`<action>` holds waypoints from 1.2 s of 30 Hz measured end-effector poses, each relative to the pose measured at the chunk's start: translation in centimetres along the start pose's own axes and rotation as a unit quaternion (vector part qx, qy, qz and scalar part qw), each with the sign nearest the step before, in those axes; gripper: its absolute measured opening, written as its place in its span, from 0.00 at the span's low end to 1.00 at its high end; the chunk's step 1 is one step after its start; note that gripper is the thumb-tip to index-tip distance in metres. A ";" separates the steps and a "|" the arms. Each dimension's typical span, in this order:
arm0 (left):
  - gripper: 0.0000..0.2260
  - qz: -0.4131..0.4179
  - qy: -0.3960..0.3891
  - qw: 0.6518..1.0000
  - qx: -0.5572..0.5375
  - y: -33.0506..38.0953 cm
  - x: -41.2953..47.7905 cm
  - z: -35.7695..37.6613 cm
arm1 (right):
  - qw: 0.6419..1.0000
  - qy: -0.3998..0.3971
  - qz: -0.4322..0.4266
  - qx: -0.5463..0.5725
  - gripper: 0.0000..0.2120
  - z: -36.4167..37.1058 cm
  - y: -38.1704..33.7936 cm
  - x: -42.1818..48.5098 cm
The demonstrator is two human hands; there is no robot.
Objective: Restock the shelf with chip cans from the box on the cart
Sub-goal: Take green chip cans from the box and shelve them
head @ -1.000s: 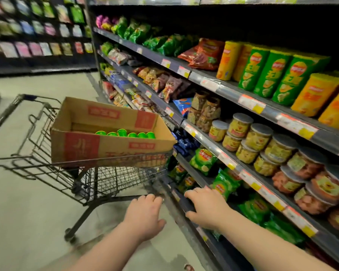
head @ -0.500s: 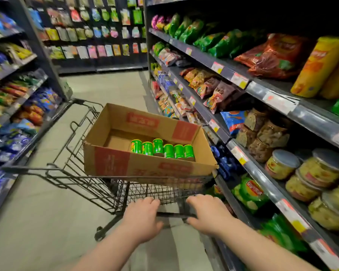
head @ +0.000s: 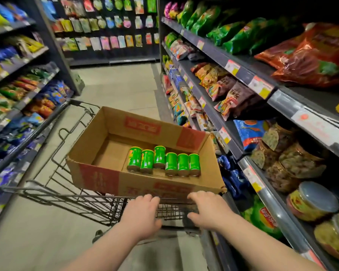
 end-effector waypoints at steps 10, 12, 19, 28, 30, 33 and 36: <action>0.26 0.033 -0.015 0.999 0.007 -3.5 9.6 -1.5 | 1.000 -0.001 0.022 0.013 0.26 -2.0 0.9 9.1; 0.27 0.041 -0.018 0.999 0.005 -4.9 12.0 -1.9 | 0.999 -0.005 0.030 0.009 0.27 -2.6 0.6 11.6; 0.27 0.046 -0.044 0.998 -0.002 -11.1 19.7 -2.5 | 0.998 -0.052 0.045 -0.011 0.25 -2.3 -1.2 21.2; 0.27 0.034 -0.104 0.994 0.013 -18.2 26.2 0.4 | 0.991 -0.124 0.058 0.009 0.25 1.3 -3.7 30.8; 0.27 0.032 -0.120 0.992 0.016 -19.1 27.2 1.5 | 0.988 -0.140 0.063 0.019 0.25 2.4 -3.9 32.3; 0.26 0.022 -0.140 0.990 0.010 -20.5 28.6 3.1 | 0.984 -0.159 0.070 0.033 0.23 4.0 -4.1 34.3; 0.29 -0.010 -0.163 0.986 -0.017 -22.0 29.9 4.9 | 0.980 -0.172 0.078 0.062 0.21 5.8 -4.5 36.3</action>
Point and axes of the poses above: each hand's wrist, its own x-axis towards the middle knuckle, its own z-axis out of the palm, y = z × x, the point moved 10 cm from there along x, towards the middle knuckle, and after that the axes turned 1 degree about y, right-handed, at the moved point
